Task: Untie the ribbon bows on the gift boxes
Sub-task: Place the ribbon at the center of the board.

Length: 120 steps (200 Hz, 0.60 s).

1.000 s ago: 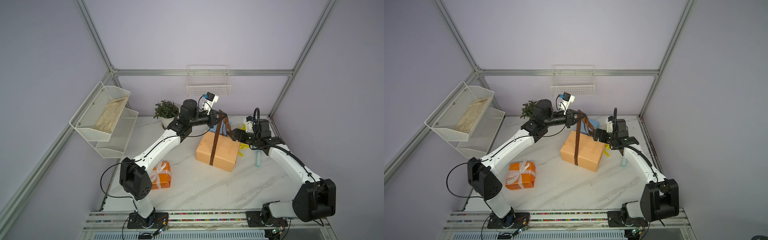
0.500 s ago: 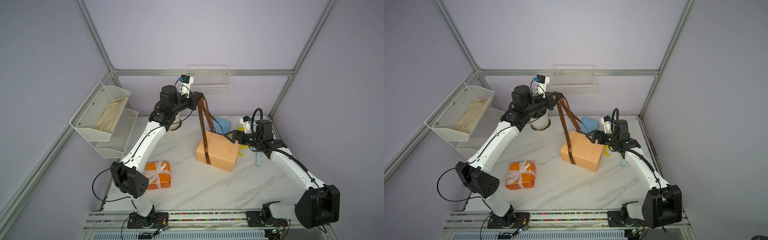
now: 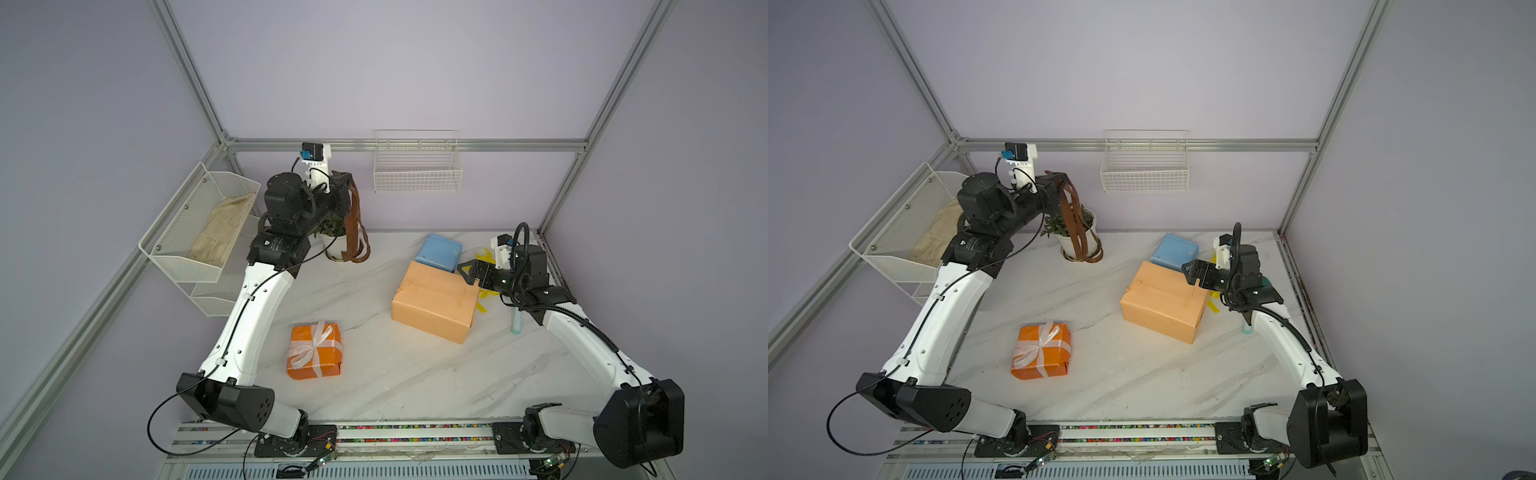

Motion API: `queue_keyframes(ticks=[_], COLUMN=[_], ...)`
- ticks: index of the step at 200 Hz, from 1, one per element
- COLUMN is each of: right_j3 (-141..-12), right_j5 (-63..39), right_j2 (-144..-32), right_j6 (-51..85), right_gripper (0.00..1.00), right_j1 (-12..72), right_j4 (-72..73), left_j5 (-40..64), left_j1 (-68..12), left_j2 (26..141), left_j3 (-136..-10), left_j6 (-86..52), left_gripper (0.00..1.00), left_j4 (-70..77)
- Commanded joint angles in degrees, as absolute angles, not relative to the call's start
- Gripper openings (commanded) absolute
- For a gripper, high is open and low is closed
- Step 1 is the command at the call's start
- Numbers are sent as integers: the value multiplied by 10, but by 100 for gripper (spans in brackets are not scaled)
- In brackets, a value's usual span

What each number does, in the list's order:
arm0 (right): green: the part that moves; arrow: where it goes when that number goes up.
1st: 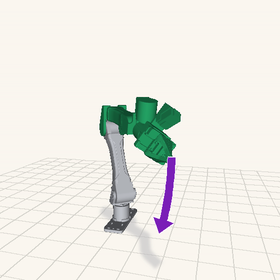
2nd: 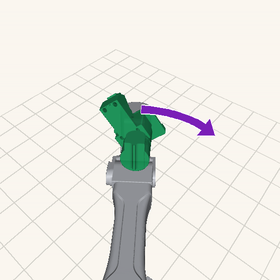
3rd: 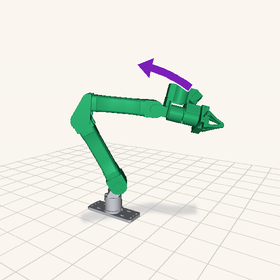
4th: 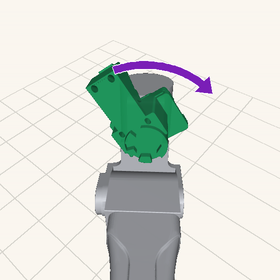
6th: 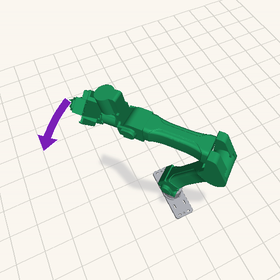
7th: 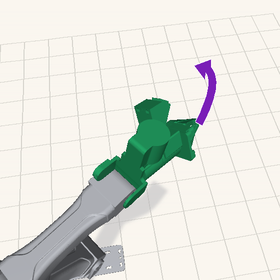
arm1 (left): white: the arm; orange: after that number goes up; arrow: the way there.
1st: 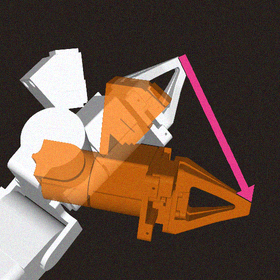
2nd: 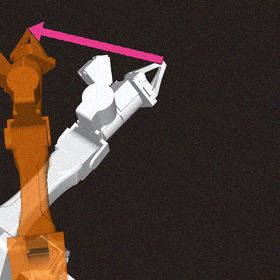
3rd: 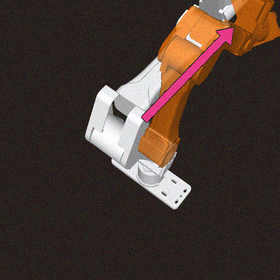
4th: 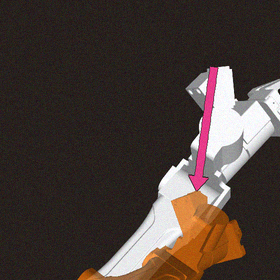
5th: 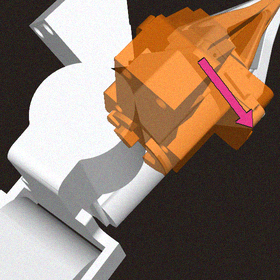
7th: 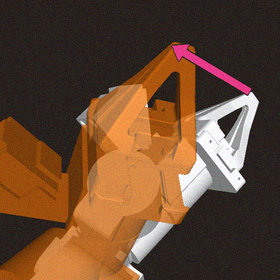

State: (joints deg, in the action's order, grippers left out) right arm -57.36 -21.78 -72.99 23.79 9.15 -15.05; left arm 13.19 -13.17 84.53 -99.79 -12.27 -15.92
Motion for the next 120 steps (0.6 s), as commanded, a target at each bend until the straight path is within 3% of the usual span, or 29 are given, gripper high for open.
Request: queue_keyframes(ticks=[1,56,120], right_j3=[-563,-530,-515], right_j5=[-177,-156,-162], right_j2=[-719,-705,-710], right_j6=[252,269,291], right_gripper=[97,97,97], right_j1=[92,92,92], right_j4=[-139,-147,-165], left_j5=[102,53,75], left_j1=[-130,-97,-35], left_j2=[834,766,892], left_j3=[-901,-689,-644], left_j6=[-131,-194,-269], left_gripper=[0,0,0], left_j4=[-146,-59,-78])
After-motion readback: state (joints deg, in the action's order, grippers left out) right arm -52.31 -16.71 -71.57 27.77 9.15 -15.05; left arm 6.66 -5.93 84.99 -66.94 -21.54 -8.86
